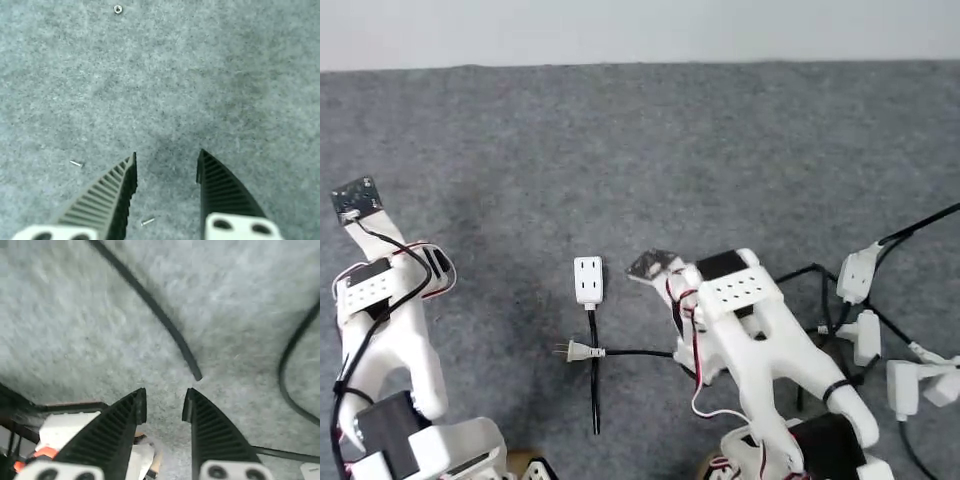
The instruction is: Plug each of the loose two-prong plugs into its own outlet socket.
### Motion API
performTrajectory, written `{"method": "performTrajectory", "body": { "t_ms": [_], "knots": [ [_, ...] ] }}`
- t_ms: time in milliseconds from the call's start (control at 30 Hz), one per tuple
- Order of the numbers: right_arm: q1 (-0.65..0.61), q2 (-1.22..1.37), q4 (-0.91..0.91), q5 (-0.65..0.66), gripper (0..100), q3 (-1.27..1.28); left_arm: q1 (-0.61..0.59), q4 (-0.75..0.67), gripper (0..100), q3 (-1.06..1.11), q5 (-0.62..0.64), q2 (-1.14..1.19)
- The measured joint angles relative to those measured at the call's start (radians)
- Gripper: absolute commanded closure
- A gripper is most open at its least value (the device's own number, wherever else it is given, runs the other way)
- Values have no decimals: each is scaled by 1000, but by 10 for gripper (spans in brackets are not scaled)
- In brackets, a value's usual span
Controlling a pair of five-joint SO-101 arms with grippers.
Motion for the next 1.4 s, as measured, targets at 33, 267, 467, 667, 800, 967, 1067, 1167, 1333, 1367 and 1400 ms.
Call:
{"method": "performTrajectory", "body": {
  "t_ms": [33, 267, 467, 667, 800, 967, 1067, 1167, 1333, 1367, 1400],
  "knots": [
    [2, 0, -11, 18, 862, 15, 0, 0, 812, 0, 0, 0],
    [2, 0, -86, 163, 861, 58, 0, 0, 812, 0, 0, 0],
    [5, 0, -127, 216, 861, 58, 0, 0, 812, 0, 0, 0],
    [77, 0, -176, 290, 861, 75, 0, 0, 812, 0, -6, 0],
    [117, 0, -222, 339, 861, 127, 0, 0, 812, 0, -14, 0],
    [104, -3, -279, 361, 865, 189, 0, 0, 812, 0, -14, 0],
    [101, -3, -296, 365, 865, 190, 0, 0, 812, 0, -14, 0],
    [101, -3, -322, 367, 865, 193, 0, 0, 812, 0, -14, 0],
    [115, -3, -345, 407, 921, 195, 0, 0, 812, 0, -14, 0],
    [117, -3, -345, 417, 971, 195, 0, 0, 812, 0, -14, 0],
    [117, -3, -348, 422, 998, 195, 0, 0, 812, 0, -14, 0]
  ]
}}
